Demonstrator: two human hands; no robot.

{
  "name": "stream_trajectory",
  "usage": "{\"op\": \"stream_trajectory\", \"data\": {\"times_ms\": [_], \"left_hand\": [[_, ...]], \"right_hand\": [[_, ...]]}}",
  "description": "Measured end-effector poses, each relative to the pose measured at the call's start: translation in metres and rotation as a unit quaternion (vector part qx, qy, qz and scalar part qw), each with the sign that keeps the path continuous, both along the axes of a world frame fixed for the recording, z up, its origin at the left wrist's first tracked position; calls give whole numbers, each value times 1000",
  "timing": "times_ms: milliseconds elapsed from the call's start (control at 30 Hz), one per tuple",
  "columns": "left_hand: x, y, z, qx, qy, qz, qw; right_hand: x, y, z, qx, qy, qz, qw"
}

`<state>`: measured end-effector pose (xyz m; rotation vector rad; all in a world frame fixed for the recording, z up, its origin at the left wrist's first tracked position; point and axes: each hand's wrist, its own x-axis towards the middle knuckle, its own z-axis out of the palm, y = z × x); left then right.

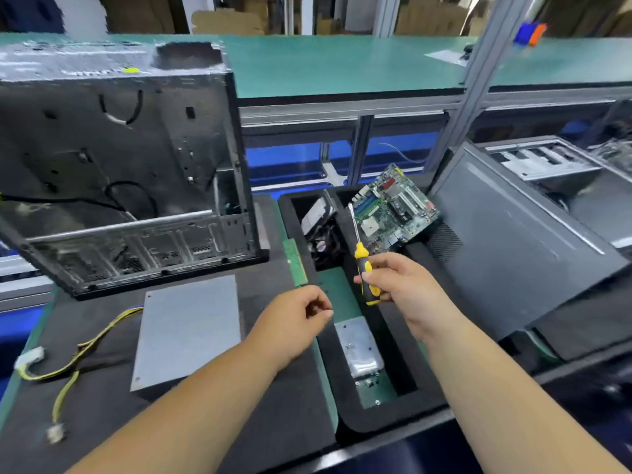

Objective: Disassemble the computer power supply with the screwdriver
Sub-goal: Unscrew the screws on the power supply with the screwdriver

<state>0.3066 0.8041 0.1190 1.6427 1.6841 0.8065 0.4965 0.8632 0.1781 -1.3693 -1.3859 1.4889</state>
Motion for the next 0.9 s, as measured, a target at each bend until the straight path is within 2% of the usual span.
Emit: {"op": "stream_trajectory", "data": {"times_ms": [233, 467, 700, 900], "left_hand": [[46, 19, -22, -43, 54, 45, 997], [65, 24, -41, -75, 71, 57, 993], [60, 20, -41, -65, 69, 101, 990], [53, 14, -39, -42, 63, 129, 989]], "right_hand": [[48, 16, -31, -34, -59, -22, 997], [73, 35, -73, -61, -187, 6, 980], [71, 53, -98, -33, -331, 65, 941], [67, 60, -109, -33, -405, 119, 906]]}}
